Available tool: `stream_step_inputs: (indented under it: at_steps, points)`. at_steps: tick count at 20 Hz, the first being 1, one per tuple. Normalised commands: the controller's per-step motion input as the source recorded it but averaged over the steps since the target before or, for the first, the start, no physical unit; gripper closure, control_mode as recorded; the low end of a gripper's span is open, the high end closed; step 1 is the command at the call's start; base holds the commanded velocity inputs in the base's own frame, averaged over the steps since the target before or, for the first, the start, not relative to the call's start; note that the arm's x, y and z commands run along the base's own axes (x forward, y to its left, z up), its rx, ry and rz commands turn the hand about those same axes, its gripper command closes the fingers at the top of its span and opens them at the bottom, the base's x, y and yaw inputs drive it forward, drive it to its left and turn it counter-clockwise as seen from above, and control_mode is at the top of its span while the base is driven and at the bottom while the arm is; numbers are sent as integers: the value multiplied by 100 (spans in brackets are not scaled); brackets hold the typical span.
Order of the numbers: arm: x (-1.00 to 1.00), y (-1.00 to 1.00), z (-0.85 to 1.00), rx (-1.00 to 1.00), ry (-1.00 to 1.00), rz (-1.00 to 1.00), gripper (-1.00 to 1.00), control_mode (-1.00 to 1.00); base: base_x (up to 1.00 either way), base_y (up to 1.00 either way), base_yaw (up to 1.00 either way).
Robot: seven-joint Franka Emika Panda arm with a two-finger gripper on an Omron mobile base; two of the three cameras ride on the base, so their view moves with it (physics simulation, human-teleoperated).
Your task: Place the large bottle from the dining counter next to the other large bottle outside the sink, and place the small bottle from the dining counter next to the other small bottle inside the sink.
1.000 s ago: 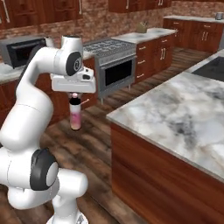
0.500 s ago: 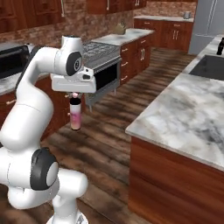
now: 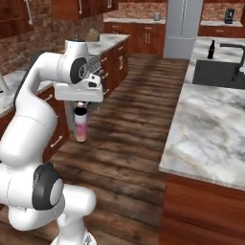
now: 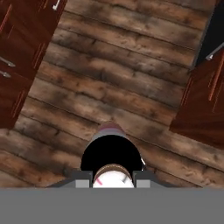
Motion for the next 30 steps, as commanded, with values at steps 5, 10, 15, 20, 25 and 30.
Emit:
stream_step_inputs:
  at_steps: [5, 10, 15, 20, 25, 30]
  points:
    - [0, 0, 0, 0, 0, 0, 100, 100, 100, 100, -52]
    - [0, 0, 0, 0, 0, 0, 100, 100, 100, 100, -52]
    - [0, 0, 0, 0, 0, 0, 100, 100, 100, 100, -53]
    - [0, 0, 0, 0, 0, 0, 100, 100, 100, 100, -52]
    - [0, 0, 0, 0, 0, 0, 100, 100, 100, 100, -49]
    - [0, 0, 0, 0, 0, 0, 100, 100, 100, 100, -48]
